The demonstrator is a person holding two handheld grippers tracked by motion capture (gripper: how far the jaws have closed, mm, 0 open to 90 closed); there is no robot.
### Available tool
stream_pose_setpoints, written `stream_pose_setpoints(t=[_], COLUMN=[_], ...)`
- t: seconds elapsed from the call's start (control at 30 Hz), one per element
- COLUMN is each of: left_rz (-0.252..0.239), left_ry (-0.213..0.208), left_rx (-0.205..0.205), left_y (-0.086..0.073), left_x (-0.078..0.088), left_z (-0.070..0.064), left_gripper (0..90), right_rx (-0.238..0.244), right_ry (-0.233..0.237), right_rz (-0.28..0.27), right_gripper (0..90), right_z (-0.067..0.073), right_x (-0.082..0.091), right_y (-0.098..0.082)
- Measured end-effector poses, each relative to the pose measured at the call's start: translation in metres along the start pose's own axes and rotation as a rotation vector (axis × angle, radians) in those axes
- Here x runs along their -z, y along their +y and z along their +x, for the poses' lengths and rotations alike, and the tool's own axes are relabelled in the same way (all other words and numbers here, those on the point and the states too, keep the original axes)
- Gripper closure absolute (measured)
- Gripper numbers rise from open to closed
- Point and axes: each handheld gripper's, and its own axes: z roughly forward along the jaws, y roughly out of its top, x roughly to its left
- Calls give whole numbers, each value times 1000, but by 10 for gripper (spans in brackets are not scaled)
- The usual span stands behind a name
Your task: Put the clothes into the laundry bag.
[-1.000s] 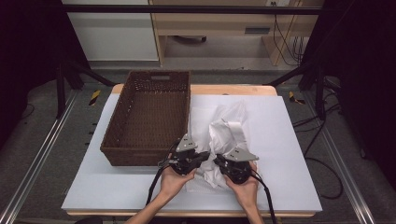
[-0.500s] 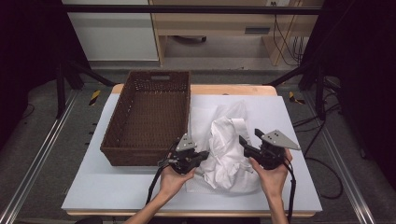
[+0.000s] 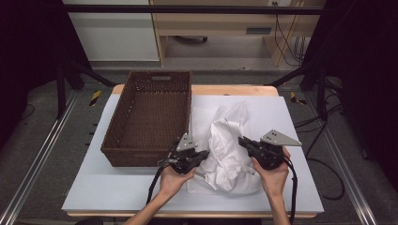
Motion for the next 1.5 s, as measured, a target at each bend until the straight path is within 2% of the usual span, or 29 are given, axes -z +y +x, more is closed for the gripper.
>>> stream_pose_setpoints(t=[0.1,0.2,0.3,0.37,0.43,0.53,0.57,0.67,0.77,0.83,0.9,0.97,1.13,1.27,1.33,1.4,1.43,1.5], left_rz=[-7,-20,-33,-36,-46,-63,-62,-54,-43,-32,-26,-19,-20,-11,-10,-8,-8,-6], left_ry=[-2,-4,-5,-4,-1,-17,-22,-25,-8,-8,7,11,18,19,17,17,16,14], left_rx=[9,16,14,11,12,11,8,-15,-31,-28,-30,-28,-25,-25,-19,-20,-21,-18], left_y=[1,3,6,7,9,11,12,12,9,6,4,3,3,2,2,2,2,2], left_x=[2,5,9,11,13,18,19,18,14,11,9,8,7,5,4,5,5,5], left_z=[1,2,1,1,0,1,0,-6,-9,-7,-5,-3,-2,-1,-1,-1,-1,0], left_gripper=[890,890,890,890,890,890,891,891,891,891,890,890,890,890,889,889,890,890], right_rx=[34,78,118,127,130,121,122,121,126,127,133,116,117,109,128,126,111,80], right_ry=[67,136,168,182,176,160,135,42,-60,-77,-55,-9,54,59,18,-43,-61,-85], right_rz=[6,57,135,182,234,277,294,301,289,272,265,251,156,48,4,-14,-11,17], right_gripper=[882,883,882,883,883,882,883,881,875,867,830,794,692,640,595,463,408,361], right_z=[13,30,47,53,56,55,54,53,55,55,54,54,56,53,49,42,37,28], right_x=[5,4,-8,-20,-32,-47,-52,-64,-77,-82,-80,-71,-30,1,9,8,4,-9], right_y=[-4,-14,-31,-43,-53,-64,-66,-65,-66,-68,-67,-66,-56,-38,-24,-11,-4,5])
